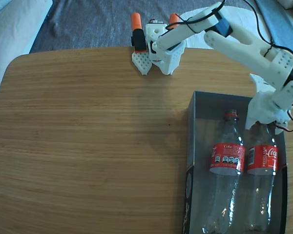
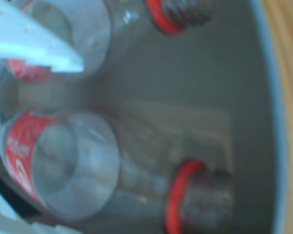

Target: Grasp the bottles and put them in the box.

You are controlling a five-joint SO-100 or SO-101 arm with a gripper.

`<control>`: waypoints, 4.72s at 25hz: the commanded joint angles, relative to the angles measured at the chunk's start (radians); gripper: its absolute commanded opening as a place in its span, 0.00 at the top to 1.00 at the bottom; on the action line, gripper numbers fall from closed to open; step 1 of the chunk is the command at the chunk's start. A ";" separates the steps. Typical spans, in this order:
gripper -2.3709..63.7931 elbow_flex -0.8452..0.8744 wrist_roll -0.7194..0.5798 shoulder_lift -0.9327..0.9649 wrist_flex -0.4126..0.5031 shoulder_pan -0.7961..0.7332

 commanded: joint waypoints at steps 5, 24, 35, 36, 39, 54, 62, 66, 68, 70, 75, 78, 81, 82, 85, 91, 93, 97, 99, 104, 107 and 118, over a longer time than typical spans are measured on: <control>0.32 -0.114 0.002 0.044 0.077 0.052; 0.68 -0.222 0.147 0.219 0.130 0.393; 0.81 -0.141 0.291 0.357 0.127 0.588; 0.81 -0.106 0.291 0.385 0.126 0.597; 0.81 0.020 0.291 0.476 0.103 0.624; 0.90 0.617 0.476 0.888 -0.080 0.669; 0.91 0.962 0.482 1.143 -0.127 0.667; 0.91 1.080 0.485 1.226 -0.189 0.667; 0.92 1.123 0.494 1.252 -0.193 0.680; 0.98 1.155 0.558 1.284 -0.196 0.715; 0.97 1.249 0.626 1.378 -0.222 0.738; 0.97 1.321 0.624 1.442 -0.264 0.738; 0.97 1.393 0.624 1.489 -0.304 0.739; 0.97 1.420 0.626 1.502 -0.321 0.739; 0.97 1.509 0.626 1.545 -0.403 0.746; 0.97 1.674 0.620 1.661 -0.580 0.773; 0.97 1.721 0.618 1.695 -0.594 0.773; 0.97 1.796 0.617 1.775 -0.623 0.770; 0.97 1.839 0.617 1.819 -0.655 0.770; 0.97 1.917 0.617 1.898 -0.641 0.770; 0.97 1.937 0.617 1.919 -0.641 0.773; 0.97 1.976 0.617 2.080 -0.561 0.776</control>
